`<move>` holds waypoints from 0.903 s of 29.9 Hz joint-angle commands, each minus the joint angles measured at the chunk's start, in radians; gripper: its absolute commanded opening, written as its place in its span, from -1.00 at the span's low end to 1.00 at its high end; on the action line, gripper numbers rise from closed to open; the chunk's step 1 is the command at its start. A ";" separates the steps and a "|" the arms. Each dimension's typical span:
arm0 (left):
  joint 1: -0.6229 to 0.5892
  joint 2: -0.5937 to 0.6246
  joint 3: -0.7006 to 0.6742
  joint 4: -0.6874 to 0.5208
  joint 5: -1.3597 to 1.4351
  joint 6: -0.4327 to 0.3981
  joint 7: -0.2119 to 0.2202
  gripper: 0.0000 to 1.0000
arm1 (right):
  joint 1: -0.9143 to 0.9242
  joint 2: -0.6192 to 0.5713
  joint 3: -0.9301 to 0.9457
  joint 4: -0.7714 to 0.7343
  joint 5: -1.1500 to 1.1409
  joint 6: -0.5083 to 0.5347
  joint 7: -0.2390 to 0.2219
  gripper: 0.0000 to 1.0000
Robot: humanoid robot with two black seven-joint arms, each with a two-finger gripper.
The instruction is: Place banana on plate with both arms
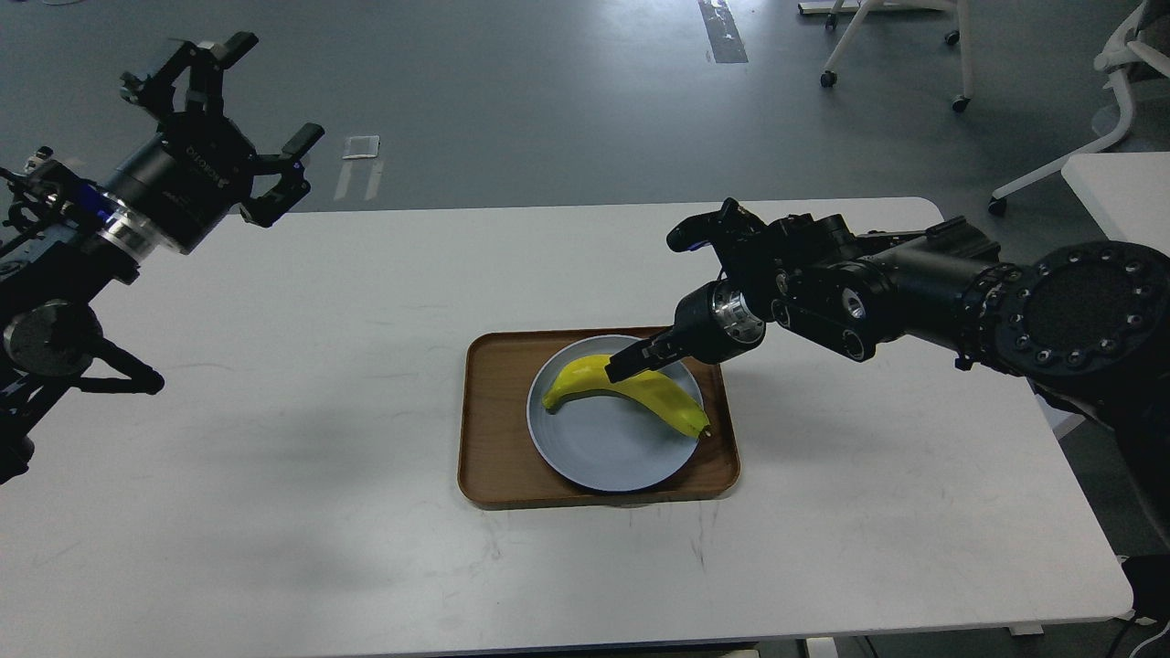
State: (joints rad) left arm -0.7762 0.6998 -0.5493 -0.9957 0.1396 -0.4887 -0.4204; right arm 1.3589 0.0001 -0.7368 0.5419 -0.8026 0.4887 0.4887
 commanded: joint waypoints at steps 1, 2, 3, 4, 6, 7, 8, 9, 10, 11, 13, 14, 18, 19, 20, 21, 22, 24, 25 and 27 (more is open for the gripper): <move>0.000 0.000 0.000 0.000 0.000 0.000 0.000 0.96 | 0.011 0.000 0.002 -0.017 0.064 0.000 0.000 0.99; 0.000 0.000 0.000 0.000 0.000 0.000 0.000 0.96 | 0.013 0.000 0.005 -0.025 0.081 0.000 0.000 0.99; 0.000 0.000 0.000 0.000 0.000 0.000 0.000 0.96 | 0.014 0.000 0.016 -0.036 0.098 0.000 0.000 0.99; 0.000 0.000 0.000 0.000 0.000 0.000 0.000 0.96 | 0.014 0.000 0.061 -0.058 0.138 0.000 0.000 0.99; 0.000 -0.003 0.002 0.002 0.000 0.000 0.000 0.96 | 0.008 0.000 0.176 -0.069 0.201 0.000 0.000 0.99; 0.000 -0.012 0.002 0.003 0.000 0.000 0.000 0.96 | -0.003 0.000 0.263 -0.066 0.239 0.000 0.000 0.99; 0.001 -0.016 0.002 0.005 0.000 0.000 -0.001 0.96 | -0.007 -0.015 0.307 -0.063 0.258 0.000 0.000 0.99; 0.002 -0.022 0.002 0.005 0.000 0.000 -0.001 0.96 | -0.017 -0.044 0.350 -0.060 0.276 0.000 0.000 0.99; 0.008 -0.034 0.002 0.006 0.000 0.000 -0.005 0.96 | -0.047 -0.093 0.426 -0.060 0.313 0.000 0.000 0.99; 0.014 -0.042 0.000 0.006 0.000 0.000 -0.005 0.96 | -0.066 -0.118 0.469 -0.060 0.334 0.000 0.000 0.99; 0.028 -0.080 -0.003 0.017 0.000 0.000 -0.008 0.96 | -0.134 -0.210 0.626 -0.060 0.400 0.000 0.000 0.99; 0.028 -0.091 -0.004 0.019 0.000 0.000 -0.008 0.96 | -0.153 -0.228 0.658 -0.062 0.411 0.000 0.000 0.99; 0.044 -0.169 -0.027 0.067 0.000 0.000 -0.008 0.96 | -0.268 -0.281 0.836 -0.072 0.453 0.000 0.000 0.99; 0.046 -0.204 -0.038 0.104 0.000 0.000 -0.008 0.96 | -0.296 -0.282 0.885 -0.080 0.470 0.000 0.000 0.99; 0.046 -0.224 -0.044 0.126 0.000 0.000 -0.008 0.96 | -0.306 -0.282 0.901 -0.085 0.480 0.000 0.000 0.99; 0.046 -0.264 -0.053 0.168 0.000 0.000 -0.006 0.96 | -0.325 -0.282 0.918 -0.086 0.503 0.000 0.000 0.99; 0.046 -0.282 -0.055 0.190 0.000 0.000 -0.006 0.96 | -0.333 -0.282 0.921 -0.088 0.522 0.000 0.000 1.00; 0.046 -0.333 -0.057 0.247 0.002 0.000 -0.006 0.96 | -0.357 -0.282 0.921 -0.091 0.568 0.000 0.000 1.00; 0.046 -0.348 -0.057 0.264 0.002 0.000 -0.006 0.96 | -0.365 -0.282 0.924 -0.091 0.583 0.000 0.000 1.00; 0.046 -0.396 -0.057 0.334 0.002 0.000 -0.009 0.96 | -0.385 -0.284 0.930 -0.108 0.612 0.000 0.000 1.00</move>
State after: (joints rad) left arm -0.7303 0.3659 -0.6052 -0.7462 0.1402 -0.4886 -0.4273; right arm 1.0010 -0.2824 0.1851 0.4509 -0.2332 0.4885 0.4887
